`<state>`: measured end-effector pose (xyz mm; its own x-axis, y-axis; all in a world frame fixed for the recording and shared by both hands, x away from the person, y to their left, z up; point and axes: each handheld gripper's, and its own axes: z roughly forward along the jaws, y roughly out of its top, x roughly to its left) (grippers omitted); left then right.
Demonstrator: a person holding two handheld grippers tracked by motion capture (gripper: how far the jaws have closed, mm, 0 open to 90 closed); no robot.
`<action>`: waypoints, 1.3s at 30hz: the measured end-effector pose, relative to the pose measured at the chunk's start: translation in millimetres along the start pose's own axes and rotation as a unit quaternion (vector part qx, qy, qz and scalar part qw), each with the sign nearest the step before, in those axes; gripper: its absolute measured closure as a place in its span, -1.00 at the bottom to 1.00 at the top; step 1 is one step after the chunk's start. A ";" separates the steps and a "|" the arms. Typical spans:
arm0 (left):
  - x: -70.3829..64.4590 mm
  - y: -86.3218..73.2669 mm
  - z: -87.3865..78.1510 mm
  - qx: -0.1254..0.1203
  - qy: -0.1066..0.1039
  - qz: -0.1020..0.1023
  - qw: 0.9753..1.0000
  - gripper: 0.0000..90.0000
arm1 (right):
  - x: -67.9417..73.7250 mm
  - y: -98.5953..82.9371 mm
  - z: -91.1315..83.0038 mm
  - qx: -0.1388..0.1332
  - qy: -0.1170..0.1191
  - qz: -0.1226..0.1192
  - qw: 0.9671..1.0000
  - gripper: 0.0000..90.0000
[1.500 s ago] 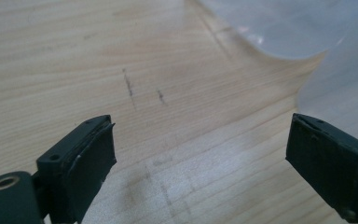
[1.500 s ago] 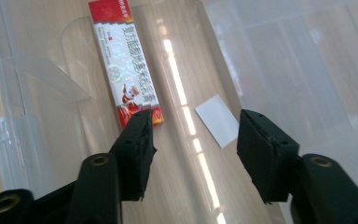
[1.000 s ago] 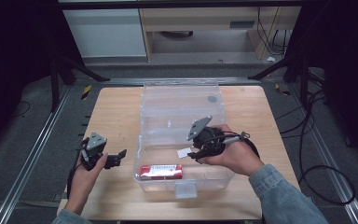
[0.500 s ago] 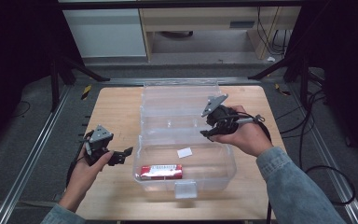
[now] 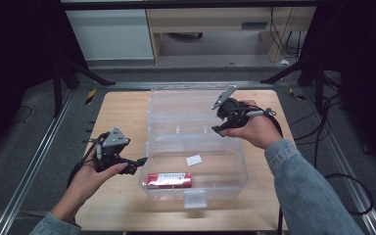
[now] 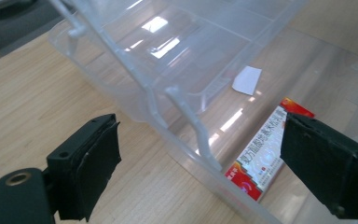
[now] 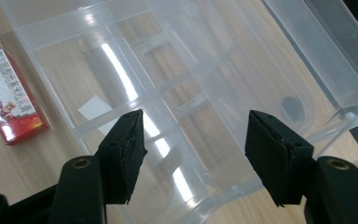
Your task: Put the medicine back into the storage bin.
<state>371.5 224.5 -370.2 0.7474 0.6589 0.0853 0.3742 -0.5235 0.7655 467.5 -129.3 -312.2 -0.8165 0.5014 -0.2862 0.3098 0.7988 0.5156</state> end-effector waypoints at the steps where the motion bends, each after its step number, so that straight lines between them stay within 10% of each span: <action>1: -4.4 3.4 -3.6 -0.010 -0.002 0.004 1.000 -0.71 | -2.9 1.5 0.0 0.002 -0.004 -0.001 1.000 -0.18; 14: -32.4 8.7 -6.4 -0.001 -0.027 0.041 0.999 -0.70 | -7.6 -3.0 7.4 0.022 0.009 -0.018 1.000 -0.12; 25: -52.1 5.3 6.7 0.031 -0.072 0.090 0.993 -0.69 | -14.2 14.4 8.5 0.007 0.007 -0.033 0.999 -0.08; 30: -60.0 0.8 16.3 0.046 -0.080 0.100 0.991 -0.69 | -18.1 16.9 19.7 0.042 0.005 -0.051 0.998 -0.02; 39: -66.6 -4.3 24.5 0.059 -0.101 0.109 0.987 -0.73 | -19.5 18.2 37.5 0.068 -0.001 -0.072 0.995 0.55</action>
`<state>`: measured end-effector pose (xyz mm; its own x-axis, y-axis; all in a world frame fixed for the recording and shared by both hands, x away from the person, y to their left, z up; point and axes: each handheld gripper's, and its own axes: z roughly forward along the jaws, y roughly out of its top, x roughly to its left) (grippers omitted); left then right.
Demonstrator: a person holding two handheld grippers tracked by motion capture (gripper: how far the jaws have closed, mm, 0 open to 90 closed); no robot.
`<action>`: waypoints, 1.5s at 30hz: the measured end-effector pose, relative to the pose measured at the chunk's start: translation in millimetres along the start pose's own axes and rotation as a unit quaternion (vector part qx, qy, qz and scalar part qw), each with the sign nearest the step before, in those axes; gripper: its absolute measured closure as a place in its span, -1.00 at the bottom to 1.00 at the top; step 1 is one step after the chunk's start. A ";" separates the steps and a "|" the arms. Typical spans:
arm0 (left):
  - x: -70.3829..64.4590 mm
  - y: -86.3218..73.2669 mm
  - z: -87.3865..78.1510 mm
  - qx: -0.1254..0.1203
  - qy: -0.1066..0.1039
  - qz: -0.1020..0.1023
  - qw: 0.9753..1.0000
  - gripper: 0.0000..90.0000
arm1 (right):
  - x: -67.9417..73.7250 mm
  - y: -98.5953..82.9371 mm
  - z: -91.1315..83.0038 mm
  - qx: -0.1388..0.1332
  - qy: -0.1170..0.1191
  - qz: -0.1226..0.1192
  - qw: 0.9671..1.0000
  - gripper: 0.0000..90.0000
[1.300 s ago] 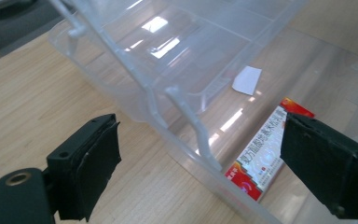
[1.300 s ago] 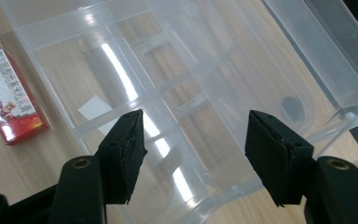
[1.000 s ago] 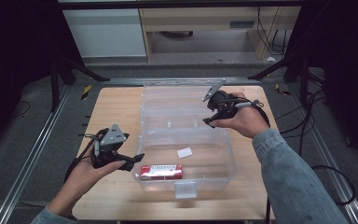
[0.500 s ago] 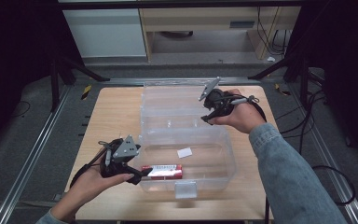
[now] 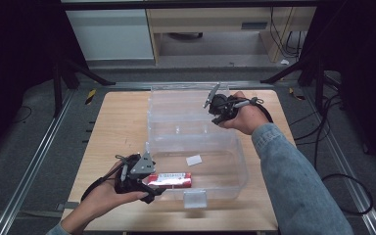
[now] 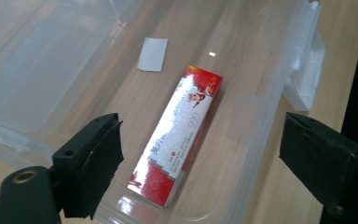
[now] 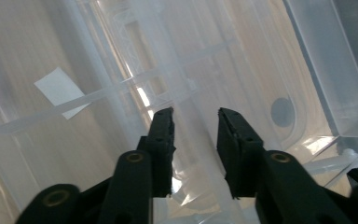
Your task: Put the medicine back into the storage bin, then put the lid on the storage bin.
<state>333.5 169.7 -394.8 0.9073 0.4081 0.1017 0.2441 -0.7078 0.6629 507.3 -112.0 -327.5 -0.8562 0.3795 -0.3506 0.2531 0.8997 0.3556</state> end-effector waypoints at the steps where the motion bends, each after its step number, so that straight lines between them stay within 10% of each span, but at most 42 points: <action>1: 0.0 0.0 0.0 0.000 0.000 0.000 1.000 -0.73 | 0.0 0.0 0.0 0.000 0.000 0.000 1.000 0.55; 11: -10.5 -13.1 10.5 0.029 -0.031 0.015 0.999 -0.56 | -1.3 0.7 0.9 0.010 0.000 -0.001 1.000 0.57; 27: 9.8 -20.6 32.5 0.038 -0.061 -0.009 0.997 0.62 | -13.0 -0.1 4.8 0.011 0.006 0.017 1.000 0.60; 45: 34.4 -6.0 44.5 0.032 -0.042 -0.018 0.998 0.60 | -41.7 6.1 13.2 0.020 0.012 0.041 0.999 0.68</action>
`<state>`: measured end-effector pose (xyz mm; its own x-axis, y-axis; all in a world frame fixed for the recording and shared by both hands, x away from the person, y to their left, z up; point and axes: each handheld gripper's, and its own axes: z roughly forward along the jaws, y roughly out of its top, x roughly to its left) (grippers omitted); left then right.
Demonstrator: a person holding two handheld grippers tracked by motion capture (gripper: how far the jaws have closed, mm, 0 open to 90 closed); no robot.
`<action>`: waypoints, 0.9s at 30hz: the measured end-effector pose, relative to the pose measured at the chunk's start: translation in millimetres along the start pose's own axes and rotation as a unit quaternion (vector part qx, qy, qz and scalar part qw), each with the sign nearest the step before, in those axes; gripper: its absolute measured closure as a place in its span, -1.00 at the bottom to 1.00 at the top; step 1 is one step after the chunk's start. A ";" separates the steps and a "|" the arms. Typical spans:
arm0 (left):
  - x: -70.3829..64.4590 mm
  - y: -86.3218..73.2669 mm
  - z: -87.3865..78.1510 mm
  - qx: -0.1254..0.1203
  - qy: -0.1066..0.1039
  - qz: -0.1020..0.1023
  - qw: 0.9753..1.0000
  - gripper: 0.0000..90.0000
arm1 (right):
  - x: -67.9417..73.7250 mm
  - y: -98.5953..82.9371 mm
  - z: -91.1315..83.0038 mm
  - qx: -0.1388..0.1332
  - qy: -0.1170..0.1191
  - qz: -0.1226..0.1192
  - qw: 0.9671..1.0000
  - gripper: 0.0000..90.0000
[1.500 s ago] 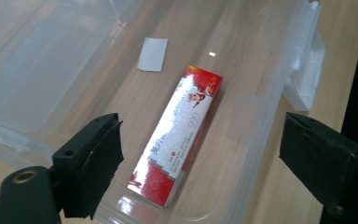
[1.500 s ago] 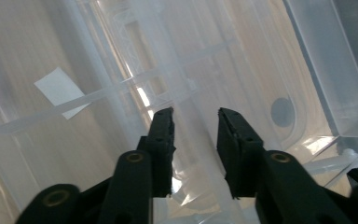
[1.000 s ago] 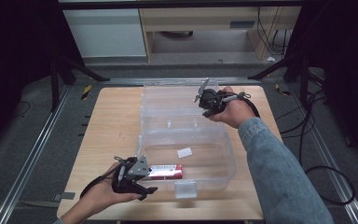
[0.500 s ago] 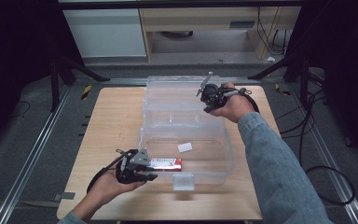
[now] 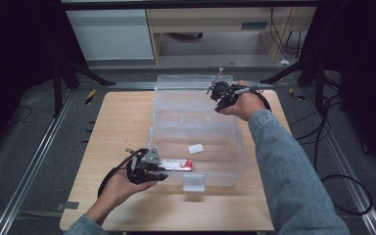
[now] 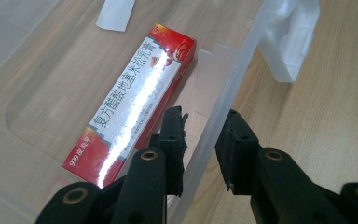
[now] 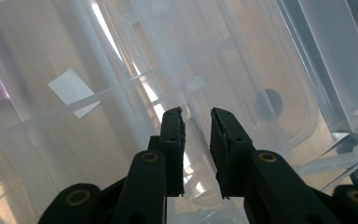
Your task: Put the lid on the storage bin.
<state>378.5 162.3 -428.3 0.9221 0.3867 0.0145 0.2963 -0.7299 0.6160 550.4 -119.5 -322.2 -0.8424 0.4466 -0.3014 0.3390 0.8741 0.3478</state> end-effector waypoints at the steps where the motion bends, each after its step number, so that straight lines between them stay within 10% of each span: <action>1: -0.1 -0.1 -0.1 -0.001 0.002 0.000 1.000 0.60 | 0.2 0.2 -0.6 0.000 0.001 0.000 1.000 0.69; 27: -0.4 0.5 -0.9 0.001 0.015 0.002 1.000 0.57 | 4.8 -1.8 -20.0 -0.010 0.038 -0.015 0.999 0.87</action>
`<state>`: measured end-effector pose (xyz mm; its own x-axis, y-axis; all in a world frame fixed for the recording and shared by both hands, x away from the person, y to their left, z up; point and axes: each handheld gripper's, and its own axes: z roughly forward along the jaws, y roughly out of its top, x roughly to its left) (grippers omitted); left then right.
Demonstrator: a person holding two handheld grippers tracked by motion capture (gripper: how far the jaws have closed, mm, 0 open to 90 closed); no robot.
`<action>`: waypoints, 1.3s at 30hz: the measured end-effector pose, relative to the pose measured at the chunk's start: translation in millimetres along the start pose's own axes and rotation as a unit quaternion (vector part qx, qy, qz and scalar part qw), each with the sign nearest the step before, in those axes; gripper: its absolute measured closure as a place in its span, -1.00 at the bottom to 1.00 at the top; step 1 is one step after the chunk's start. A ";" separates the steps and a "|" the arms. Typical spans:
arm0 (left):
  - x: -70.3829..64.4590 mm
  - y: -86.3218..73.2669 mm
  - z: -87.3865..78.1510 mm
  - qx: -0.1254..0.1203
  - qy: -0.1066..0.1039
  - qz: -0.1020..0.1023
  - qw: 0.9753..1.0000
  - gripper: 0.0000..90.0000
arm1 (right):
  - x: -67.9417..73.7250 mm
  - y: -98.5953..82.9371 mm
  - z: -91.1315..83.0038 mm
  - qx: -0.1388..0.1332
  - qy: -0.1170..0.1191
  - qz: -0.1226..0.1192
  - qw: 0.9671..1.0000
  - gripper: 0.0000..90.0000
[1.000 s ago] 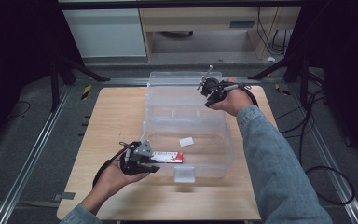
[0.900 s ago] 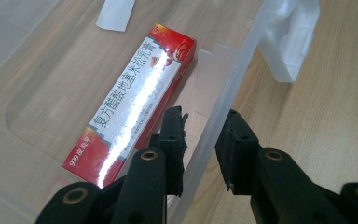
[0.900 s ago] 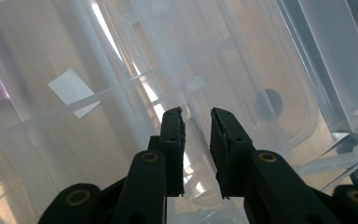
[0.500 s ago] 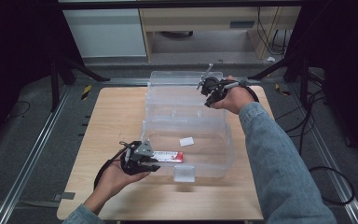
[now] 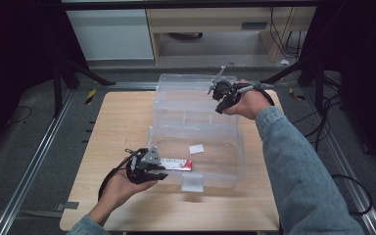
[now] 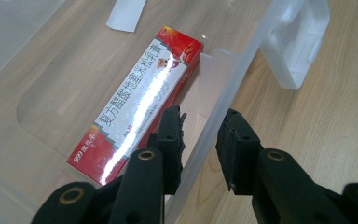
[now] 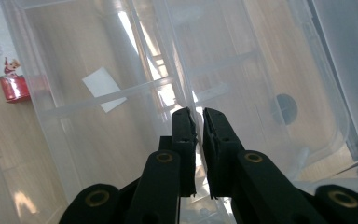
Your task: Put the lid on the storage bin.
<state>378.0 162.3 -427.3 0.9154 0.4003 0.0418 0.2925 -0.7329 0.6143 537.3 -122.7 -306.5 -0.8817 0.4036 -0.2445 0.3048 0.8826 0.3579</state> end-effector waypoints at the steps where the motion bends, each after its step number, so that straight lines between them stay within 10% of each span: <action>1: 0.0 0.0 0.0 0.000 0.000 0.000 1.000 0.57 | 0.1 -0.3 -0.9 -0.002 0.002 -0.002 1.000 0.87; 39: -0.6 0.5 0.4 0.000 0.004 0.002 1.000 0.56 | 41.4 -8.2 -36.0 -0.031 -0.001 -0.026 0.999 0.93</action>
<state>377.7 161.5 -427.3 0.9140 0.4025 0.0504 0.2894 -0.7341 0.6143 485.4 -122.0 -287.2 -0.8946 0.3587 -0.2665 0.2358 0.8855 0.4003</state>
